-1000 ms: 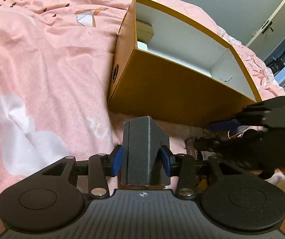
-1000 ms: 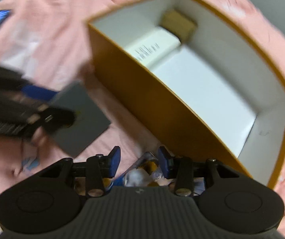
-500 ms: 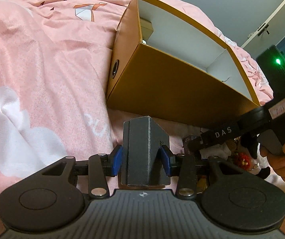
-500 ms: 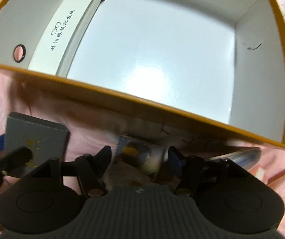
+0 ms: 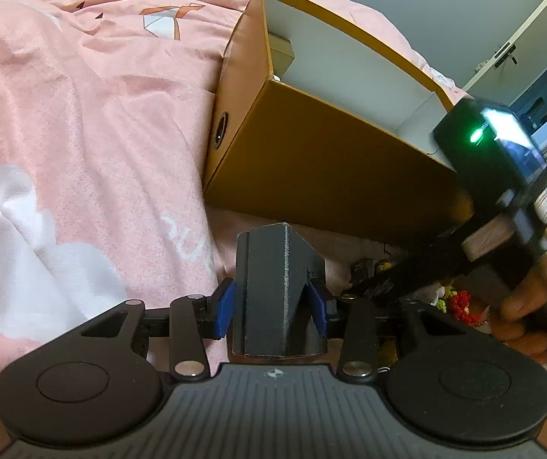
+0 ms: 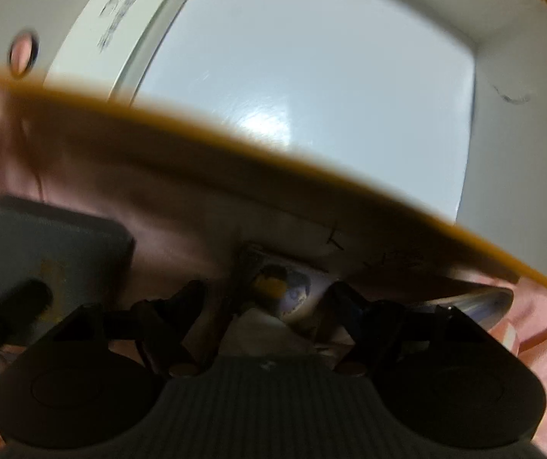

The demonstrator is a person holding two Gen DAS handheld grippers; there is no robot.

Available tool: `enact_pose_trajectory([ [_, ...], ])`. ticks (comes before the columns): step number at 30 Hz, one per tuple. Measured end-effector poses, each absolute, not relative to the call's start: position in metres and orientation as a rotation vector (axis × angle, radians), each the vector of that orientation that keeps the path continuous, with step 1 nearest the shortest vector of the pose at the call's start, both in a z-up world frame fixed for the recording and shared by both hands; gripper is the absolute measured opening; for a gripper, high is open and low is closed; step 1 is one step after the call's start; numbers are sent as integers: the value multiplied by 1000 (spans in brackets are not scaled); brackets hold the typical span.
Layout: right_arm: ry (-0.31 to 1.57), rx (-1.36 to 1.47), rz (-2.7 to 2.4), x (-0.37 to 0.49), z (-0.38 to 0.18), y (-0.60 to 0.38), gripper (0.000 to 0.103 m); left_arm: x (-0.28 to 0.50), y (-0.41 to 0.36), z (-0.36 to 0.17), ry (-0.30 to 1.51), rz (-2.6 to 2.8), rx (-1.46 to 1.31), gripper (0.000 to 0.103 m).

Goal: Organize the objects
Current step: 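Grasp the dark grey box with the left gripper and lift it, then hold the grey box with the left gripper while the right gripper grasps the card pack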

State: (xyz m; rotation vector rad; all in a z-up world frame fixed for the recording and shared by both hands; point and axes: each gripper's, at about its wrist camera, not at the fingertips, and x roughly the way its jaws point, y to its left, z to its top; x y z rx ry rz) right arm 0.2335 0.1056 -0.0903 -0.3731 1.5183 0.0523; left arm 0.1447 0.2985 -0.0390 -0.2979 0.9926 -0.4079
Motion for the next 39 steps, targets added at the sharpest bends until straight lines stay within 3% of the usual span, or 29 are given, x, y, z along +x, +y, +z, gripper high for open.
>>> enact_pose_trajectory([
  [7,1513,-518,60,228,-102,129,77,145,298,-39,997,-409,-294,47],
  [10,1494,-534,70,223,-100,132,67,144,300,-38,993,-412,-296,47],
  [13,1479,-451,110,218,-83,115,47,144,300,-38,991,-413,-295,47],
  [19,1458,-328,146,225,-60,90,36,143,300,-36,985,-415,-288,46],
  [33,1285,-120,409,188,-8,103,27,140,301,-34,982,-393,-286,46],
  [39,1307,19,368,200,-32,80,25,140,303,-34,985,-389,-296,46],
])
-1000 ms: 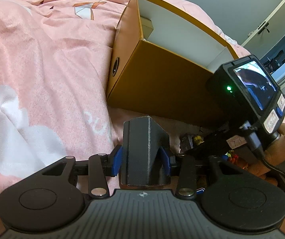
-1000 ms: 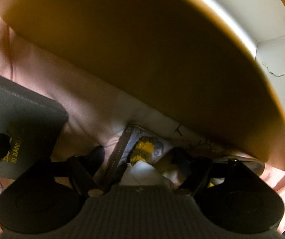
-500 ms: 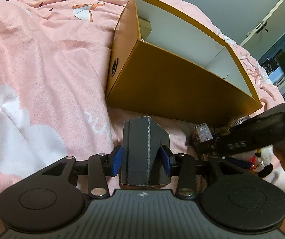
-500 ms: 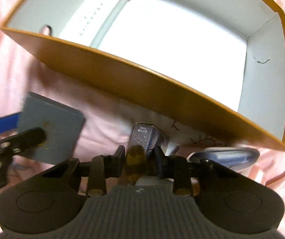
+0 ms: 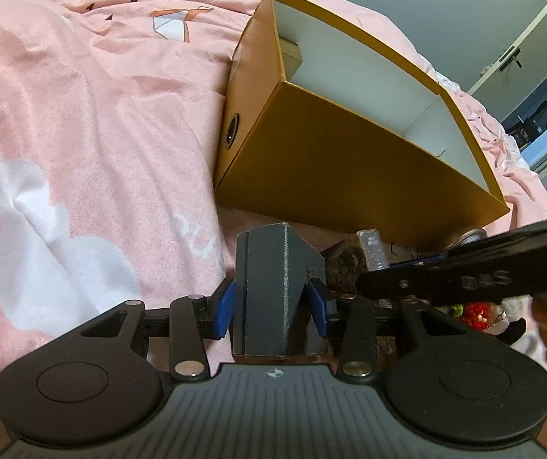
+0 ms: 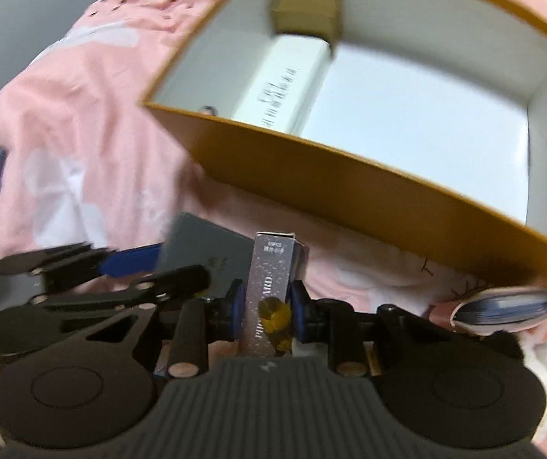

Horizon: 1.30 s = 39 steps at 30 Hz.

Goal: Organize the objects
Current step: 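Hold the grey box with the left gripper while the right gripper grasps the card pack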

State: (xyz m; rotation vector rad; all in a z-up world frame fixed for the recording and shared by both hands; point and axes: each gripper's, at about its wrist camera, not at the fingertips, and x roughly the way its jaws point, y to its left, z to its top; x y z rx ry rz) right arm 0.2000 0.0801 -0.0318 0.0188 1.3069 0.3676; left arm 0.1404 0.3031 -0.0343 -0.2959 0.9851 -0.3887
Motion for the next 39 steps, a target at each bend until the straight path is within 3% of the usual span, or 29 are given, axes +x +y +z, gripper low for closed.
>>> enact_pose_trajectory([
  [13,1128,149,417,159,15,58,31,142,302,-35,998,-387,-300,47],
  [21,1191,42,326,161,-26,59,37,143,302,-35,1005,-386,-301,47],
  [26,1240,40,351,184,-45,55,55,144,302,-36,1012,-382,-299,47],
  [39,1280,175,367,213,-85,51,63,152,298,-44,1050,-350,-309,55],
])
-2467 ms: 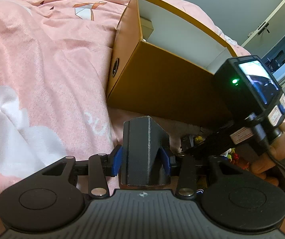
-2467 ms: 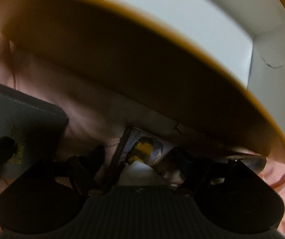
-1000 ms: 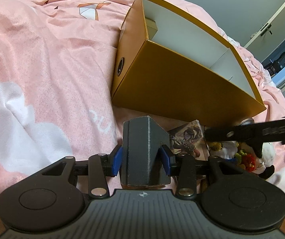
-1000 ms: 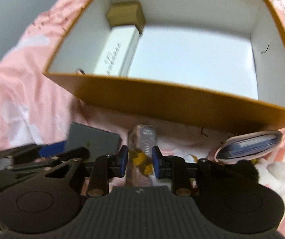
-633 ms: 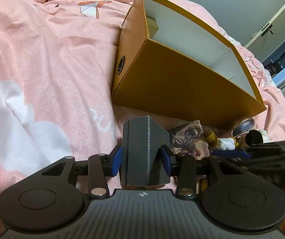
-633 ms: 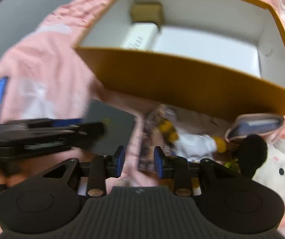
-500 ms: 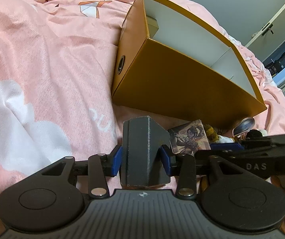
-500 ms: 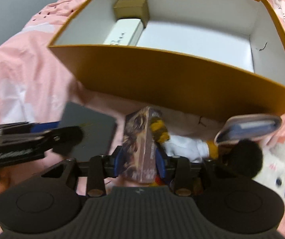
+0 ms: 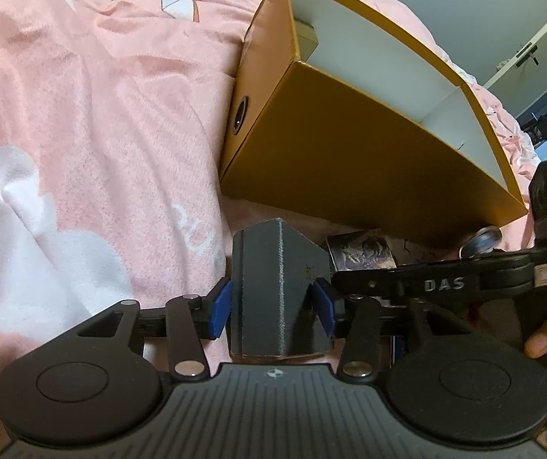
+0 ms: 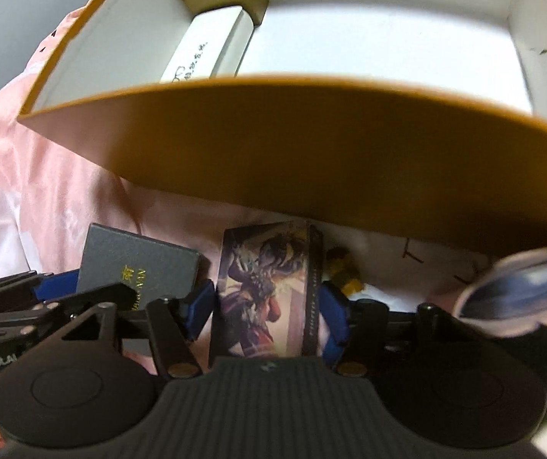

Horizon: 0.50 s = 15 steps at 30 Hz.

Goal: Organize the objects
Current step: 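Hold the grey box with the left gripper while the right gripper grasps the card pack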

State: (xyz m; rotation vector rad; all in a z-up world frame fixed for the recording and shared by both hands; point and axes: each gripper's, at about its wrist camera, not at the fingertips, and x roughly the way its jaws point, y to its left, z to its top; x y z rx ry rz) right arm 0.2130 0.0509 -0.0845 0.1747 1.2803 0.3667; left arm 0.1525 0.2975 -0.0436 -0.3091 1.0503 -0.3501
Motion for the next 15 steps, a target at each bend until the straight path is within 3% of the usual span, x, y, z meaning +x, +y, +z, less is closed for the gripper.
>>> enact_pose_trajectory([
  [15,1262,218,414,180,-58,56,63,146,298,-36,1035,-346,-294,51],
])
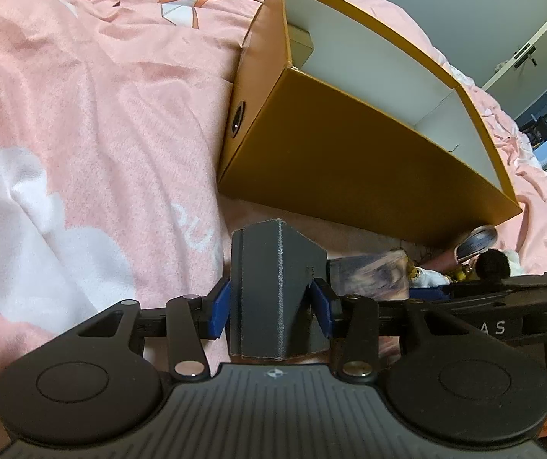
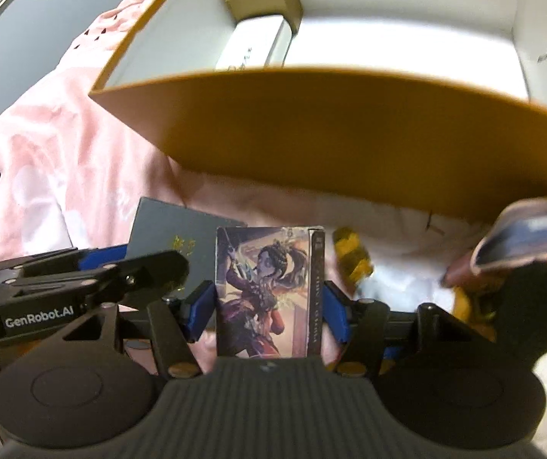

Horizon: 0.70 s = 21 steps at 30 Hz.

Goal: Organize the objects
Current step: 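Hold the grey box with the left gripper while the right gripper grasps the card pack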

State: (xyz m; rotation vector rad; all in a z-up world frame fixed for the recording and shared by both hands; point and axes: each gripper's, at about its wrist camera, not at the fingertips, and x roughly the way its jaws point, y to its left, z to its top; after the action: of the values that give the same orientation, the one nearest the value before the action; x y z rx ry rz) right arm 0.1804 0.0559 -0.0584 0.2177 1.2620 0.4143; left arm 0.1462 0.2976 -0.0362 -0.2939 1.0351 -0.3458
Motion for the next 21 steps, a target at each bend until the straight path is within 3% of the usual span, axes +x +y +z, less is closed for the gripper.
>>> enact_pose_trajectory([
  [6,1299,391,425,188,-66,33,65,145,300,-36,1038,-347,-293,51],
  [9,1324,370,371,193,-73,27,44,145,300,-36,1041,-348,-294,51],
  [17,1325,250,399,200,-88,52,54,143,299,-37,1044,-346,-290,51],
  [21,1303,309,398,196,-78,41,35,143,300,-38,1043,-346,-292,51],
])
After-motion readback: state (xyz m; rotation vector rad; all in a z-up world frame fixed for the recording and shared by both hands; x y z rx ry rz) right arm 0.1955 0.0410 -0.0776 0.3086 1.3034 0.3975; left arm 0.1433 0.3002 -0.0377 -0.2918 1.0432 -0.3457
